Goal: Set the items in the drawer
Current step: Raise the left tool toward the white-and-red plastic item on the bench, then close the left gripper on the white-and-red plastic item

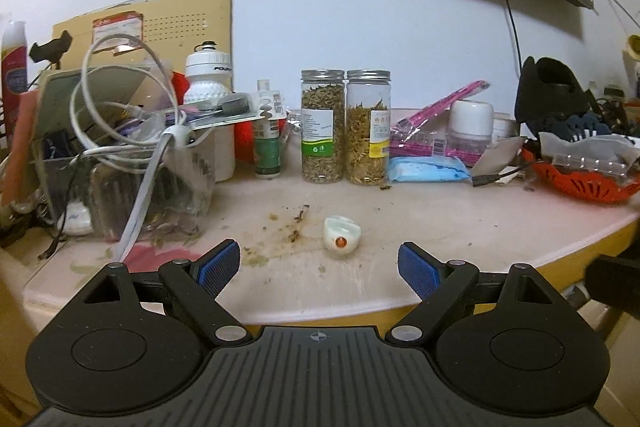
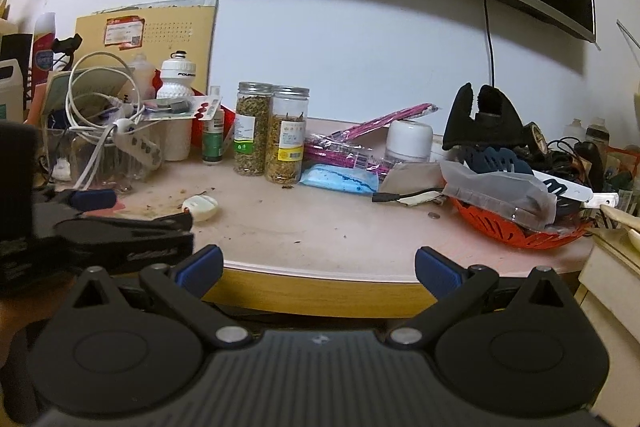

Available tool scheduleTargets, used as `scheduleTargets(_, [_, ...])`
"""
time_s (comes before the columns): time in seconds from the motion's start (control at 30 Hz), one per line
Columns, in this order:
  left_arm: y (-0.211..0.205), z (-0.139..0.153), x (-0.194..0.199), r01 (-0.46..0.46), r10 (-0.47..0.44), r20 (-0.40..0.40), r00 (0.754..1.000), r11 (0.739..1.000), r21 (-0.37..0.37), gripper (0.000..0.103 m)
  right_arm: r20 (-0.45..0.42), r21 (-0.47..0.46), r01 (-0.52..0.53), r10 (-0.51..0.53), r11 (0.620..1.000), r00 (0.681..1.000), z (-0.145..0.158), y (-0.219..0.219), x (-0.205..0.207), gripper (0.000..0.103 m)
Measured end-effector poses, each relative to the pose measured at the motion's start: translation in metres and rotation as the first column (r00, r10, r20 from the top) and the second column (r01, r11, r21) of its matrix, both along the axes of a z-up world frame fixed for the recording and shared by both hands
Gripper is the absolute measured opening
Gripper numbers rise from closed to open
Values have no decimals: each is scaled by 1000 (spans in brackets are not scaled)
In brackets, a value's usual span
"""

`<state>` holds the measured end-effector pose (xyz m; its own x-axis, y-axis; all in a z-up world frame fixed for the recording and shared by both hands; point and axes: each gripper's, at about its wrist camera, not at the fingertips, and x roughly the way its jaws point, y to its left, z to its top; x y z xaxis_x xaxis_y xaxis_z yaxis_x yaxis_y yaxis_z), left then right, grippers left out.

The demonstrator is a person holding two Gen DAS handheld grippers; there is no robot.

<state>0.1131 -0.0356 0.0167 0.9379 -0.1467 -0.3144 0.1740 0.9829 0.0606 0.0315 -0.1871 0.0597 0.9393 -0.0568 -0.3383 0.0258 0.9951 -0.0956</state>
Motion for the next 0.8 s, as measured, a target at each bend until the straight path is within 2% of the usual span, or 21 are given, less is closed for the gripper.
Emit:
scheduleTargets(0.37, [-8,-13,34,54,-56,27,998,997,62,87,-33,4,12,-11,1000,999,-4,-2,6,102])
scheduleTargets(0.53, [-8,-17,49,56,-57,18,998,998,41,87,-47,-4,4,-4,1000,999,-8,-1,6,103])
scheduleTargets(0.63, [-6,-19,58,59,-59,-5,998,998,2,86,-55,-10,-2,1,1000,999,-9,0,7,103])
scheduleTargets(0.73, [-3,-21,66,56,-57,-28,998,997,-50,79,-62,-12,-1,1,1000,998,-11,0,9,103])
scheduleTargets(0.8, [-2,-22,69,48,-50,-40,998,997,-57,64,-67,-13,-1,0,1000,998,-12,1,10,103])
